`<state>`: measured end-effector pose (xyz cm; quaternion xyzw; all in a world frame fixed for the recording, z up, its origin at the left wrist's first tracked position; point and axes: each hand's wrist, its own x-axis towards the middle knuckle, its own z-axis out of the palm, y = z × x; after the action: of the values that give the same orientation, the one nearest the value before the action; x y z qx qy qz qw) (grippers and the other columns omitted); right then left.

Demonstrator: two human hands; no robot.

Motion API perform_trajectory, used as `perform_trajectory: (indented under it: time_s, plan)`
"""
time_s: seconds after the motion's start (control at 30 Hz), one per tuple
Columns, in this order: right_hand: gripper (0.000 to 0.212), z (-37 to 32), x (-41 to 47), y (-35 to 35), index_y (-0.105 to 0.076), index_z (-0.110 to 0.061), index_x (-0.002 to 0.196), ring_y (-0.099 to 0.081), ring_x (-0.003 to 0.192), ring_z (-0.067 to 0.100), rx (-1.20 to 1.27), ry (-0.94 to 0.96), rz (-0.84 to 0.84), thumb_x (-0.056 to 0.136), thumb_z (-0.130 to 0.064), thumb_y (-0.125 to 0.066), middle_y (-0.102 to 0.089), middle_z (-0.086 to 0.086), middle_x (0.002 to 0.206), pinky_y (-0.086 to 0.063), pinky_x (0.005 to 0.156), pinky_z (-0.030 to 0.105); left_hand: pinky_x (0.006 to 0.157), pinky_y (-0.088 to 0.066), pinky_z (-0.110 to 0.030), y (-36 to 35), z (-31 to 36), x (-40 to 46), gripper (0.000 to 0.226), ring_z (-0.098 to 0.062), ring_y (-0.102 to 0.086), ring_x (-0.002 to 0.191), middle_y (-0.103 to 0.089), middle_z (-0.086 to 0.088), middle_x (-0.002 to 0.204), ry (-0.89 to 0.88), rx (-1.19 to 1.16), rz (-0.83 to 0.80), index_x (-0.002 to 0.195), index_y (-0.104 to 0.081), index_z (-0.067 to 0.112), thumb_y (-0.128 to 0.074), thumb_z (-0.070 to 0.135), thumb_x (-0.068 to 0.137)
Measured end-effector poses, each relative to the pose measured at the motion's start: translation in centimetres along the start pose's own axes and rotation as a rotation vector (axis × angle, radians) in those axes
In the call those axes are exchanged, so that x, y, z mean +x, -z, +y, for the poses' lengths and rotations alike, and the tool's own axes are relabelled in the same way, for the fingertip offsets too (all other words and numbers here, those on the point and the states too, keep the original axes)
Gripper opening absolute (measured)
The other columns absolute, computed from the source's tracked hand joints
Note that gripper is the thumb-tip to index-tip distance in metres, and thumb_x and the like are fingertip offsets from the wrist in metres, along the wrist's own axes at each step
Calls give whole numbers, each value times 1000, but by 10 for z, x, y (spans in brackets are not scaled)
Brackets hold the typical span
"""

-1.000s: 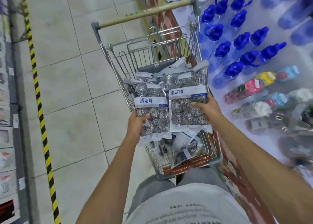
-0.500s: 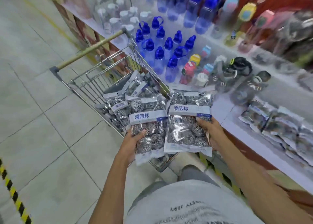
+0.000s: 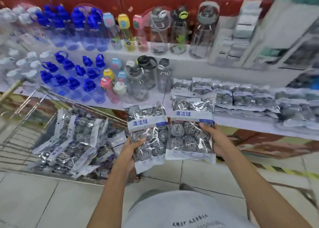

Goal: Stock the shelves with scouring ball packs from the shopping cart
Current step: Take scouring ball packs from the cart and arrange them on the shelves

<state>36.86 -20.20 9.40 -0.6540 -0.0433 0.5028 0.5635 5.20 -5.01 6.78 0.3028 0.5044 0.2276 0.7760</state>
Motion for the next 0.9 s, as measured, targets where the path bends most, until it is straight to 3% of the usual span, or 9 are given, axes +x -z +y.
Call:
perform_trajectory:
  time_s: [0.07, 0.17, 0.33, 0.47, 0.53, 0.67, 0.77, 0.83, 0.9]
  plan:
    - [59, -6, -10, 52, -68, -33, 117, -64, 116, 18, 33, 10, 47, 65, -41, -95, -80, -12, 106, -49, 97, 40, 87, -62, -54, -52, -14, 3, 91, -38, -71, 114, -71, -16, 131, 21, 64, -36, 153, -45, 18, -89, 11, 73]
    - [57, -12, -22, 128, -70, -29, 118, -61, 119, 20, 64, 33, 148, 67, -38, -94, -76, -5, 117, -42, 107, 43, 110, -47, -60, -126, -35, 5, 112, -34, -58, 133, -57, -11, 150, 20, 200, -113, 155, -42, 25, -100, 28, 59]
    - [59, -17, -48, 248, -68, -31, 121, -55, 117, 19, 172, 38, 237, 67, -39, -93, -71, -7, 116, -36, 96, 36, 119, -31, -67, -239, -84, 5, 146, -44, -40, 146, -44, -16, 160, 59, 267, -253, 159, -36, 31, -107, 43, 32]
    - [43, -18, -70, 331, -64, -38, 108, -46, 120, 16, 227, 43, 316, 73, -36, -90, -63, -15, 105, -30, 106, 41, 119, -20, -68, -319, -117, 2, 135, -52, -18, 152, -44, -19, 158, 111, 283, -365, 159, -34, 35, -102, 36, 43]
    - [50, -18, -80, 365, -67, -30, 114, -56, 121, 20, 239, 57, 373, 70, -34, -90, -73, -6, 107, -40, 106, 41, 112, -33, -65, -354, -130, 1, 126, -50, -28, 150, -55, -17, 149, 144, 295, -389, 158, -37, 33, -101, 29, 50]
    - [58, -25, -96, 418, -69, -21, 118, -68, 103, 16, 291, 68, 455, 64, -33, -88, -81, -9, 97, -47, 75, 33, 116, -18, -74, -412, -150, 1, 119, -50, -32, 149, -48, -18, 157, 177, 353, -440, 156, -42, 28, -101, 30, 53]
    - [55, -30, -94, 456, -72, -19, 114, -68, 104, 20, 290, 64, 481, 64, -34, -88, -81, -2, 104, -48, 82, 37, 118, -34, -64, -450, -162, 10, 136, -43, -43, 144, -48, -16, 157, 172, 391, -447, 156, -41, 30, -106, 39, 38]
    - [58, -36, -88, 482, -71, -18, 119, -68, 107, 20, 282, 57, 491, 66, -33, -87, -81, -3, 105, -49, 91, 40, 118, -33, -64, -475, -170, 23, 133, -40, -45, 144, -47, -16, 158, 185, 390, -441, 157, -39, 31, -105, 35, 41]
    - [59, -45, -79, 509, -69, -17, 123, -72, 103, 19, 289, 46, 491, 68, -31, -87, -81, -3, 104, -55, 82, 37, 116, -36, -65, -503, -177, 35, 121, -41, -49, 140, -51, -17, 154, 212, 375, -427, 157, -39, 28, -100, 27, 53]
